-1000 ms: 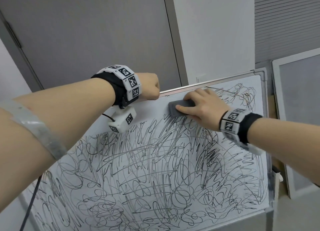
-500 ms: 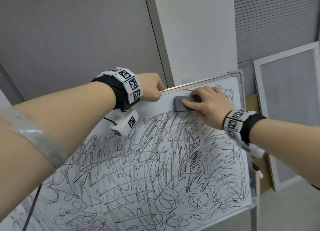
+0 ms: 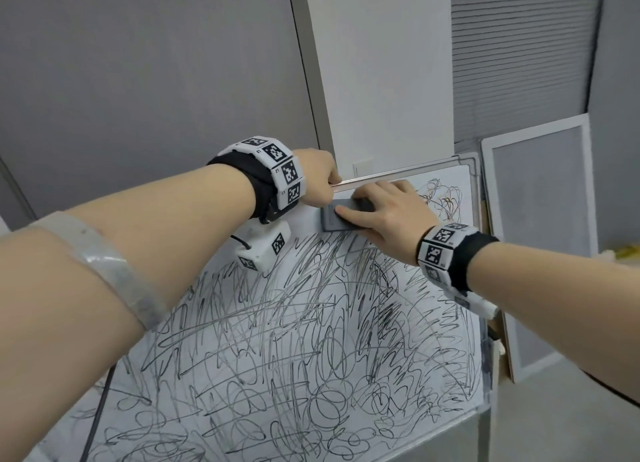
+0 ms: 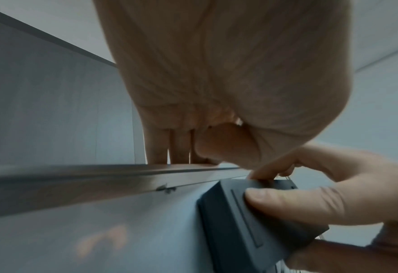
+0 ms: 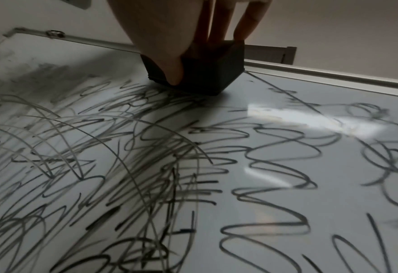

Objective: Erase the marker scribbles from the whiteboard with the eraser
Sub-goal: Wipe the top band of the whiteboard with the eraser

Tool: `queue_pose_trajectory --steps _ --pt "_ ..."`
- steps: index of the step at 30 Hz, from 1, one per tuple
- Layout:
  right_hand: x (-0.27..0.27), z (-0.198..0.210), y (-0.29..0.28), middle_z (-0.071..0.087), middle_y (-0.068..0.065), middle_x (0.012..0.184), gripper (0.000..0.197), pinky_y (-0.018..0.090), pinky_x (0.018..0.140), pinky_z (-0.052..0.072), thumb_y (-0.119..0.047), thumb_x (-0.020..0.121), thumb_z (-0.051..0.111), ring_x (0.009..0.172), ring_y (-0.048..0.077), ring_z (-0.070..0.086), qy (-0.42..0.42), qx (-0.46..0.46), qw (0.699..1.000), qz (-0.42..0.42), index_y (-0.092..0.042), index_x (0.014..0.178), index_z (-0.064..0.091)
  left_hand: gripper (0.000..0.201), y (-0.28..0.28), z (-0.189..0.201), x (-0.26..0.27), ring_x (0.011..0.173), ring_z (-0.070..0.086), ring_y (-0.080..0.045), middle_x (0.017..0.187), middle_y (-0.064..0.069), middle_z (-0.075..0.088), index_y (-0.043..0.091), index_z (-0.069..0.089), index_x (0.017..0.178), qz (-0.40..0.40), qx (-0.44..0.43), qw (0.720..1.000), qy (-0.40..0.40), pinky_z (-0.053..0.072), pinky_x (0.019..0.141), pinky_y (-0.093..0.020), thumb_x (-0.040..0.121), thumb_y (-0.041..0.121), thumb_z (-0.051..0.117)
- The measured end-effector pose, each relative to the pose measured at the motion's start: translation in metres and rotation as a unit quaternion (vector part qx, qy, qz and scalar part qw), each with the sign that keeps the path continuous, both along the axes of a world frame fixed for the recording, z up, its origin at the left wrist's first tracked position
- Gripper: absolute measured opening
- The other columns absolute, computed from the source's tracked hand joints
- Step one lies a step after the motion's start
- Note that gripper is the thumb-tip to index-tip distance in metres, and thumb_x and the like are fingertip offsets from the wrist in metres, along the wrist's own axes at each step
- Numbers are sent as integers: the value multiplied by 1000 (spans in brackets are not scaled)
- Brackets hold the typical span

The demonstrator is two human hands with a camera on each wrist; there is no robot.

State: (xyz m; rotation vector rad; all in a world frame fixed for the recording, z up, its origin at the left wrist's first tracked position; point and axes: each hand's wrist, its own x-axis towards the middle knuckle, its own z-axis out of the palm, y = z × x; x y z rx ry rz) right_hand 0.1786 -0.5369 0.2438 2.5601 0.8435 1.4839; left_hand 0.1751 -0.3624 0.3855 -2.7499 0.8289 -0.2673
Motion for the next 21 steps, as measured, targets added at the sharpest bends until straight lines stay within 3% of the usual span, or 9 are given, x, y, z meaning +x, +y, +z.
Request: queue_pose_trajectory --steps 2,4,7,12,15,16,17,19,21 --pt "0 2 9 57 8 112 38 43 79 38 -26 90 65 96 29 52 1 -7 1000 -2 -30 128 62 43 1 -1 3 55 42 -19 63 6 51 20 71 113 -1 2 1000 -11 30 47 -20 77 8 50" --pt "-1 4 2 58 9 112 38 43 79 37 -26 91 65 97 30 54 4 -9 1000 -9 -29 129 62 37 0 -3 5 59 42 -23 67 1 53 17 72 103 -11 2 1000 -12 30 49 -20 75 8 50" --pt "0 4 -32 58 11 114 46 46 83 39 -23 86 72 99 32 55 7 16 999 -42 -29 131 61 32 -1 -2 9 67 43 -30 66 0 44 30 60 89 -22 -3 1000 -14 28 49 -21 73 5 49" --pt "-1 1 -83 57 14 113 55 53 85 41 -18 80 78 100 35 56 23 59 994 -95 -26 132 60 21 -10 0 8 47 27 -20 46 2 31 22 47 76 -5 -7 1000 -25 23 45 -21 69 3 45" --pt "2 2 -76 57 15 113 52 49 83 40 -19 81 76 100 35 55 8 39 997 -73 -24 130 62 13 -20 3 -1 47 31 -21 46 1 35 15 50 67 6 -5 1000 -17 24 47 -22 68 3 45" --pt "4 2 -69 57 14 113 49 47 82 39 -20 83 73 99 35 55 2 32 998 -56 -25 130 62 20 -24 2 -5 48 36 -21 51 1 42 16 60 78 12 5 1000 -13 26 48 -20 71 3 46" --pt "7 3 -60 58 13 113 46 46 81 39 -22 85 69 97 34 55 -3 23 999 -37 -26 130 61 38 -27 0 -6 52 44 -18 59 3 49 22 67 102 20 18 1000 -6 28 48 -20 75 4 47" --pt "12 2 -44 57 11 112 44 43 78 38 -20 87 66 95 32 53 -13 6 1000 -9 -27 130 60 69 -32 -5 -7 63 53 -14 74 7 56 35 49 140 26 43 999 18 33 49 -19 78 4 48" --pt "18 0 -39 57 10 112 47 42 78 38 -17 86 69 96 32 52 -19 2 1000 3 -29 131 60 76 -34 -6 -6 57 50 -12 73 8 55 39 45 142 20 34 998 42 35 43 -17 76 2 47"
